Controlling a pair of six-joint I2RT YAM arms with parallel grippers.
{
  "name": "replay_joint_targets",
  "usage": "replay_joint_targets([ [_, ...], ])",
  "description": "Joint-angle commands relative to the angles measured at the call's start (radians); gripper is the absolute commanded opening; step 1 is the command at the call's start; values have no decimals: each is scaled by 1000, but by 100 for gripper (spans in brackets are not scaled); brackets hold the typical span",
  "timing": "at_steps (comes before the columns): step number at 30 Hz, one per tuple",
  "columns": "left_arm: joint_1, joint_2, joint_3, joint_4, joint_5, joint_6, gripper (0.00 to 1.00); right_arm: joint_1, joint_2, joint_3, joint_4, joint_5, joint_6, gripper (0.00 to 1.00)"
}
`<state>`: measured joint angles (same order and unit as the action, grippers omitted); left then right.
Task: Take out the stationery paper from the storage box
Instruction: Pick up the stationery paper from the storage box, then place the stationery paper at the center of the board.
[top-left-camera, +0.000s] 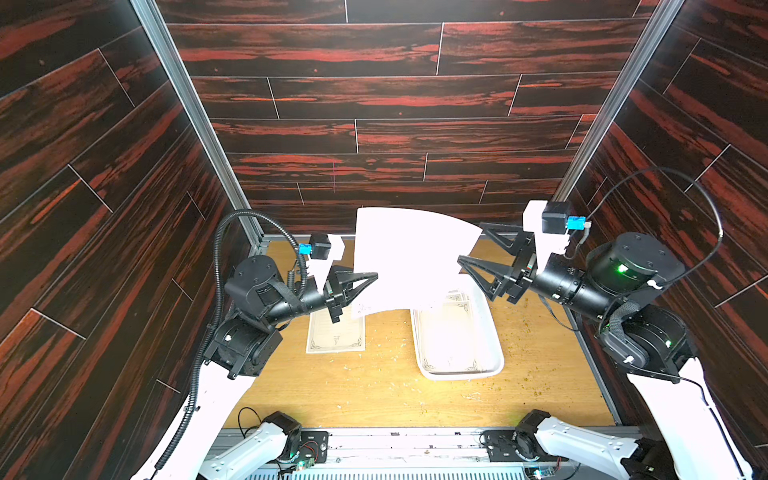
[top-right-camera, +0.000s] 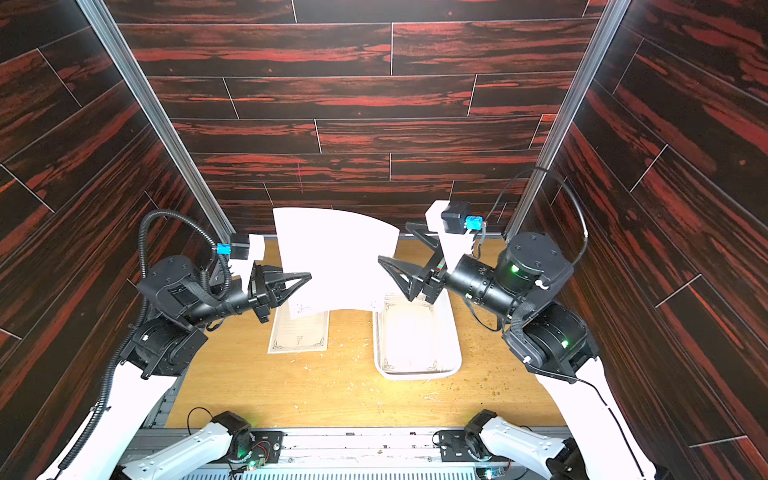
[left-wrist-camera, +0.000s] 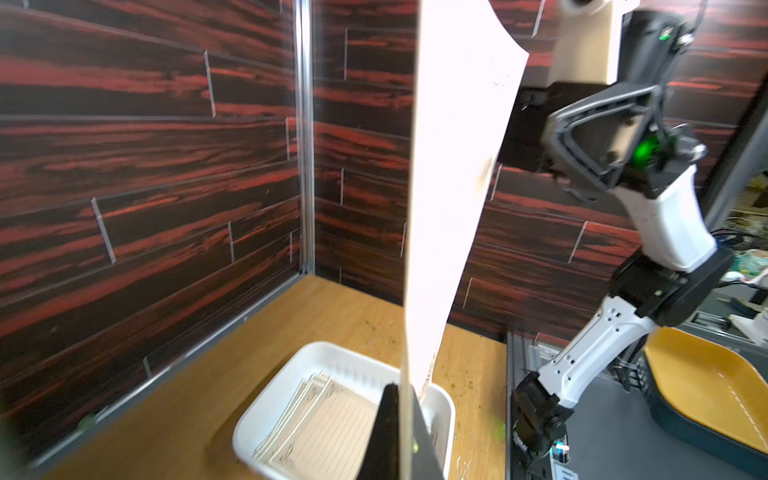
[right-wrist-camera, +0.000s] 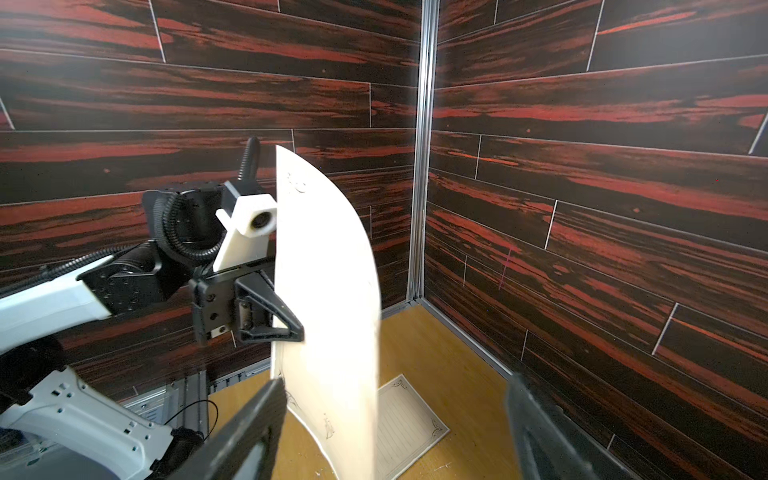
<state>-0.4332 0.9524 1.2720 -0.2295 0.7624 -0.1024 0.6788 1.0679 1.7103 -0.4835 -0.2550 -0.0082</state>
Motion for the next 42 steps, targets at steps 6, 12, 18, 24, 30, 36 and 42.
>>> replay_joint_targets([
  [6,57,31,-2,-133,-48,52,0,5,8,12,20,2,-32,83],
  [12,130,78,-29,-185,-4,45,0,5,9,12,20,19,-38,81],
  [18,208,146,-37,-268,26,49,0,5,10,-1,13,37,-45,79],
  [24,256,194,-51,-335,26,98,0,5,25,1,-4,43,-53,78],
  [30,294,229,-73,-377,-4,109,0,4,40,16,-33,44,-58,76],
  [36,370,308,-66,-424,27,107,0,5,46,17,-50,40,-60,76],
  [42,421,465,-39,-477,125,94,0,4,55,21,-70,36,-61,75],
])
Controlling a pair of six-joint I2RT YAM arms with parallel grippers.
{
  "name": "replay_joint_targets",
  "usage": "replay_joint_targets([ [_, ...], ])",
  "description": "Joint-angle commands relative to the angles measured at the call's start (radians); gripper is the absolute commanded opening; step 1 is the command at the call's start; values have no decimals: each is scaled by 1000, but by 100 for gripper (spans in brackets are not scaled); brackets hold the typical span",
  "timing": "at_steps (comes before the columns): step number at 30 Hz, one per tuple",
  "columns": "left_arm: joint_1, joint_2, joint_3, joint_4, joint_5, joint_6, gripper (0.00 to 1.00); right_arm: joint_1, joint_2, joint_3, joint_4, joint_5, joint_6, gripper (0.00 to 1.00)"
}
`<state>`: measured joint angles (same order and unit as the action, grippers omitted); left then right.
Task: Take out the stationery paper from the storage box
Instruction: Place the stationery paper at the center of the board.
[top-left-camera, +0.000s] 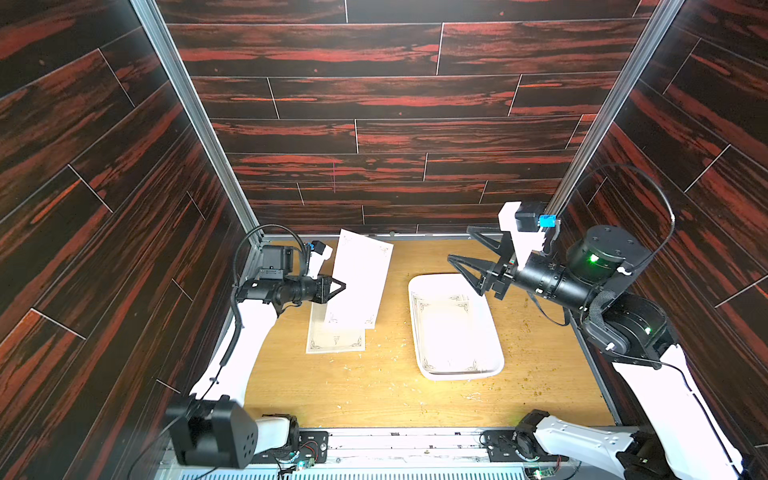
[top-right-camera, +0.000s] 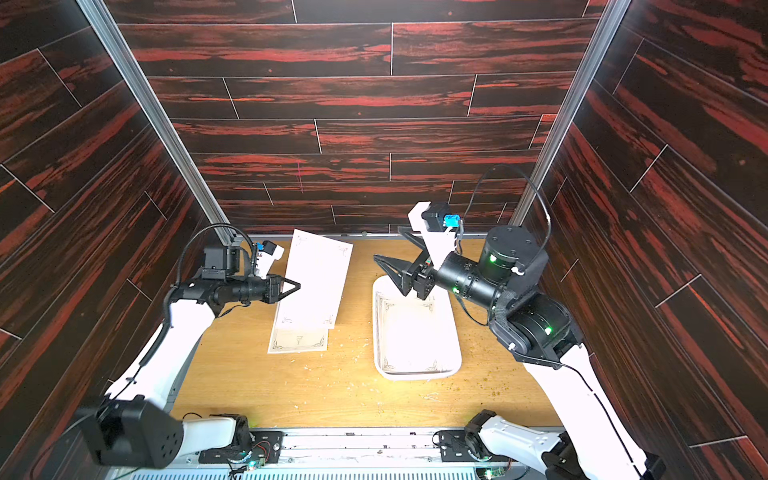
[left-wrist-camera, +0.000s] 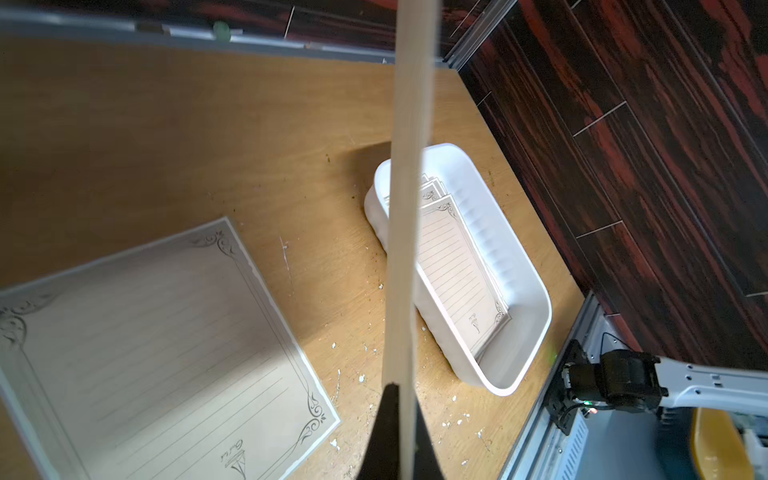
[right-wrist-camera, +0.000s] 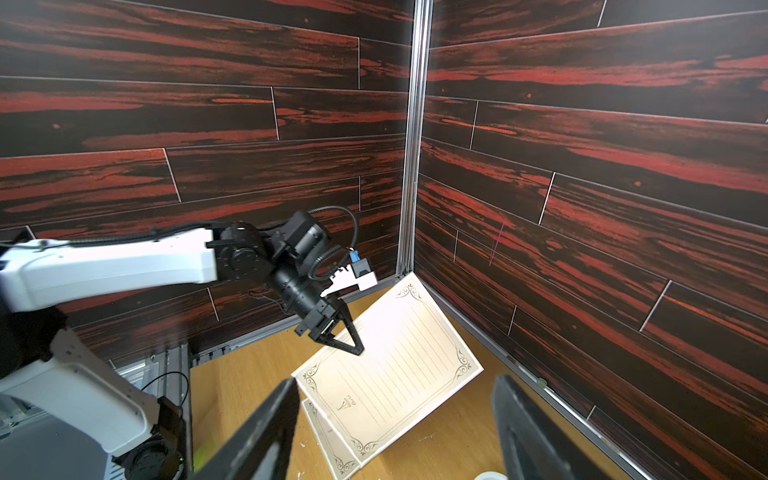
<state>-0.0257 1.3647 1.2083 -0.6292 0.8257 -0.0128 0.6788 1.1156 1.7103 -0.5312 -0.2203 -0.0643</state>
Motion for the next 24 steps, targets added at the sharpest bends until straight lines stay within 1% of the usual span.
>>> replay_joint_targets([
  [1,22,89,47,-124,60,20,0,4,10,24,-26,0,-4,75],
  [3,42,152,95,-236,79,79,0,4,10,23,-32,-4,-2,75],
  [4,53,178,102,-252,83,80,0,4,12,24,-35,-4,0,75],
  [8,86,223,73,-198,105,44,0,5,14,26,-49,2,-2,75],
  [13,111,246,37,-149,103,33,0,4,15,27,-66,13,-2,74],
  [18,141,292,36,-185,83,50,0,5,17,23,-76,27,-3,74],
  [24,147,362,79,-258,52,109,0,5,30,28,-83,33,-3,73],
])
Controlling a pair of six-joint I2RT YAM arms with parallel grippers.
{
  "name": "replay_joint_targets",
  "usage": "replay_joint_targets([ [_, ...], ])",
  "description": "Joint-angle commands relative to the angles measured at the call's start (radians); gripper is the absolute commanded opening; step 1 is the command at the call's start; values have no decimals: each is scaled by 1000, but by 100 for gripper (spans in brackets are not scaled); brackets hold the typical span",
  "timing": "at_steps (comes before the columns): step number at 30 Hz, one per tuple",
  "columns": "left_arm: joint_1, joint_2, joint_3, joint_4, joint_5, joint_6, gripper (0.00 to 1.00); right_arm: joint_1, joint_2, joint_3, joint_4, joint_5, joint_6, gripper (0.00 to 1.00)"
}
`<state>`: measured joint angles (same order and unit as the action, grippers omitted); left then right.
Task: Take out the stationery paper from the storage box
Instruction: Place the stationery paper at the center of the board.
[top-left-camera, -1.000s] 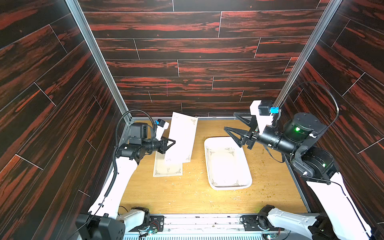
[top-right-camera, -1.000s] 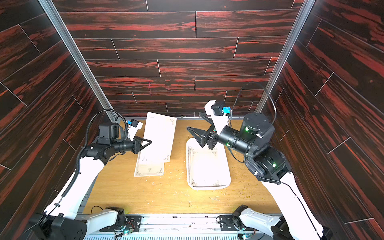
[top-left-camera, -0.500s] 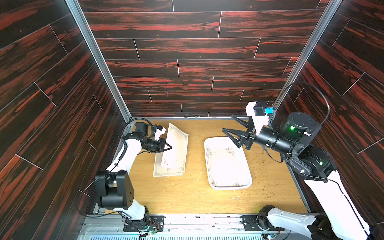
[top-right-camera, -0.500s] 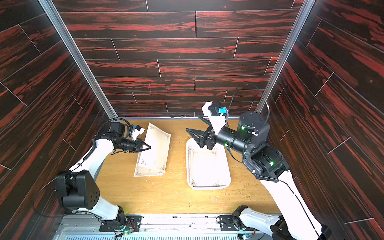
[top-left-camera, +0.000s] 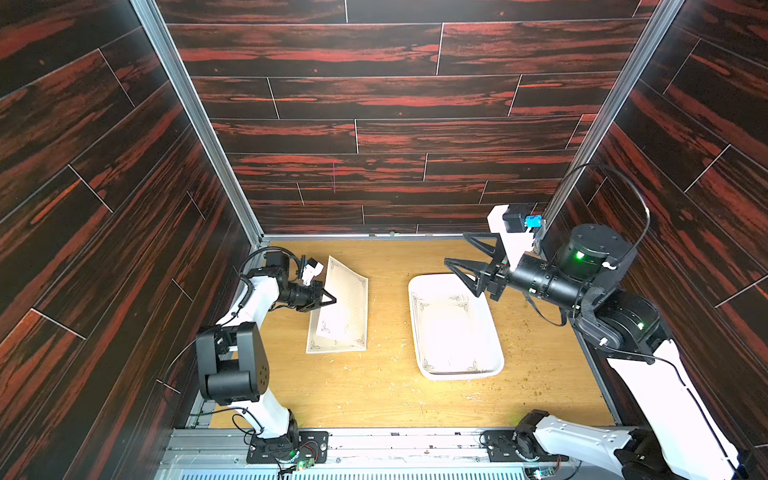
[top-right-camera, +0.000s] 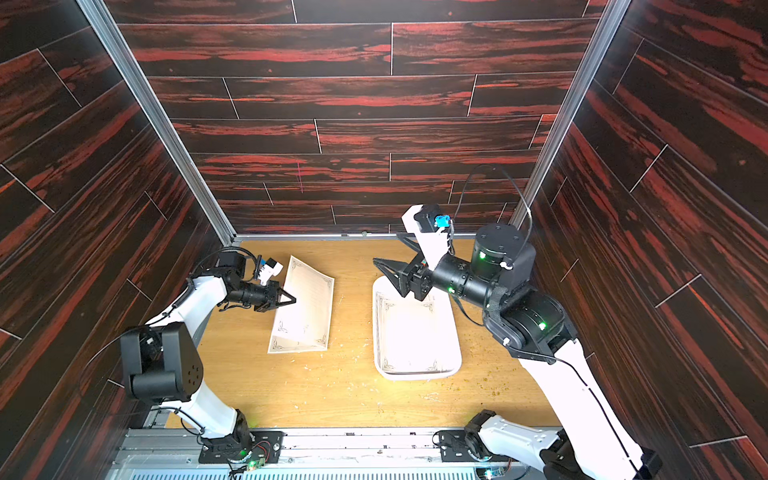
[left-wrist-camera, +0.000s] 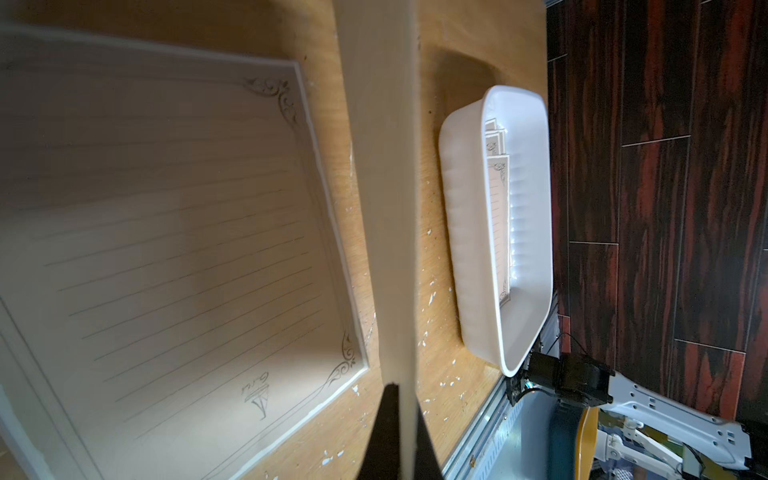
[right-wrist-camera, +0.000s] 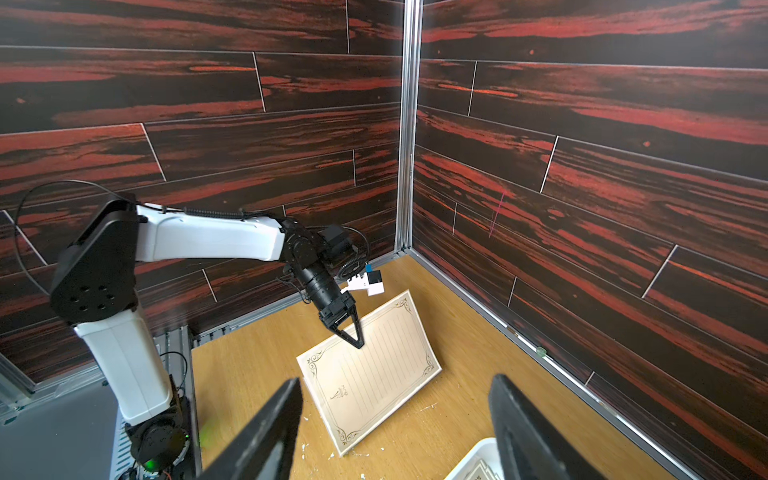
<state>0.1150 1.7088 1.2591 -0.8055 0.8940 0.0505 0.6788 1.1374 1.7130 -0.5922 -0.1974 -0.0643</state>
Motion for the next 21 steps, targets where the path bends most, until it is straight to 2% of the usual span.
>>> replay_joint_targets([
  [1,6,24,29,-82,-26,48,0,4,13,29,-30,9,-3,73],
  [7,13,64,36,-91,-83,46,0,5,24,34,-58,15,-8,73],
  [21,37,55,-2,7,-30,-12,0,5,36,29,-84,18,-15,72],
])
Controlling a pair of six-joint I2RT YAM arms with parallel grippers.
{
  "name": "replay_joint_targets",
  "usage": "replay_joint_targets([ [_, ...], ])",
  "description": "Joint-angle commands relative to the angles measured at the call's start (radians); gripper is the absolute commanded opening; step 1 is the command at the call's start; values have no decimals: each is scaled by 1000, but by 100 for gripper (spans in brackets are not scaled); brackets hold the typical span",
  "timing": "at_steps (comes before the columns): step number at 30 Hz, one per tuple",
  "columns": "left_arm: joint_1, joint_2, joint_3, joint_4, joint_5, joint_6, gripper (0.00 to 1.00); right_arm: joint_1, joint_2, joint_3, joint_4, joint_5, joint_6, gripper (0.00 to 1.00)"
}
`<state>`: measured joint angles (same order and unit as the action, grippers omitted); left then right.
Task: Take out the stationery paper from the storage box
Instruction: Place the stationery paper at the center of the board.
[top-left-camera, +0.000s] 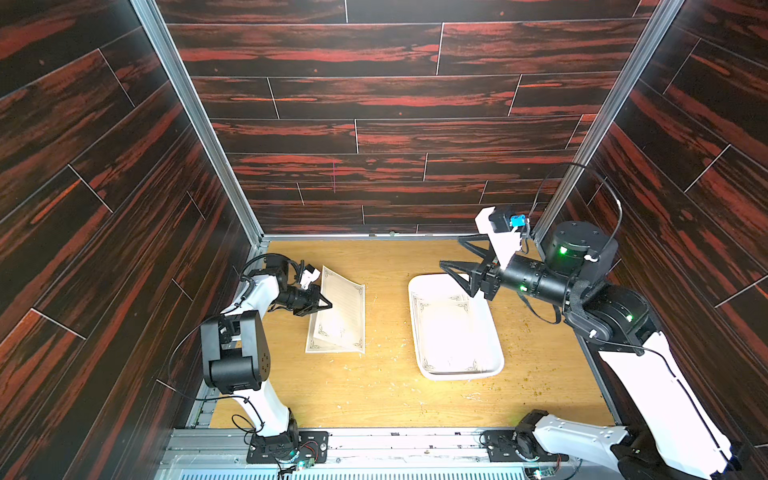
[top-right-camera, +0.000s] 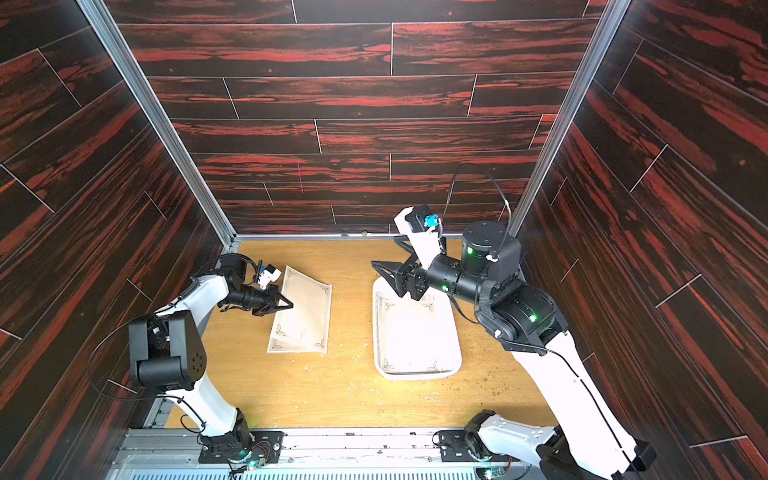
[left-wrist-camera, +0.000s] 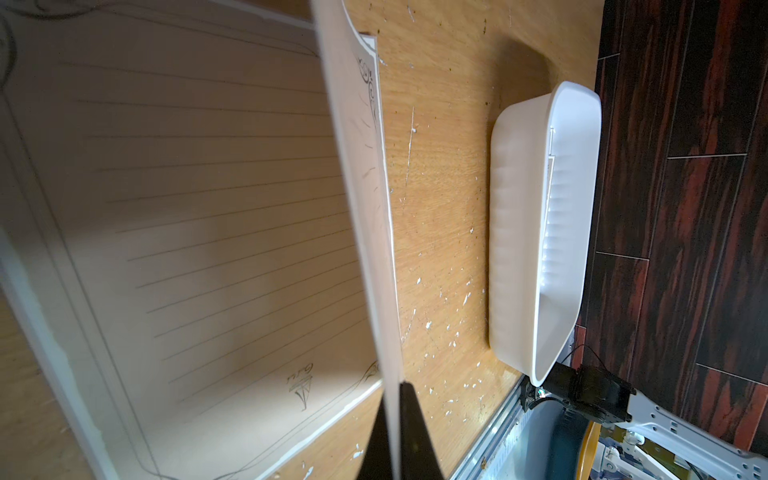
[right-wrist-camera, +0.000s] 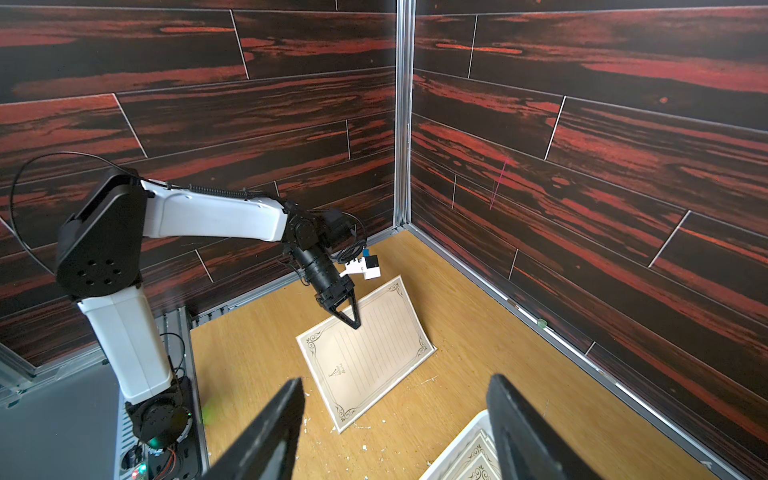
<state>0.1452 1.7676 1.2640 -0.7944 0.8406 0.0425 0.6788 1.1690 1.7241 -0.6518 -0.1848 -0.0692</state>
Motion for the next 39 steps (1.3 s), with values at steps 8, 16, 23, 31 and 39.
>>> replay_joint_targets([
  [8,6,41,22,-30,-19,2,0,5,4,12,-35,11,-11,72],
  [16,11,72,37,-49,-103,-7,2,4,11,15,-46,2,-6,71],
  [23,25,76,30,-19,-109,-35,2,5,14,13,-53,4,-7,71],
  [31,32,88,29,-12,-140,-46,4,4,17,11,-60,1,-8,71],
  [39,33,125,45,-31,-208,-44,8,5,18,11,-66,-8,-6,70],
])
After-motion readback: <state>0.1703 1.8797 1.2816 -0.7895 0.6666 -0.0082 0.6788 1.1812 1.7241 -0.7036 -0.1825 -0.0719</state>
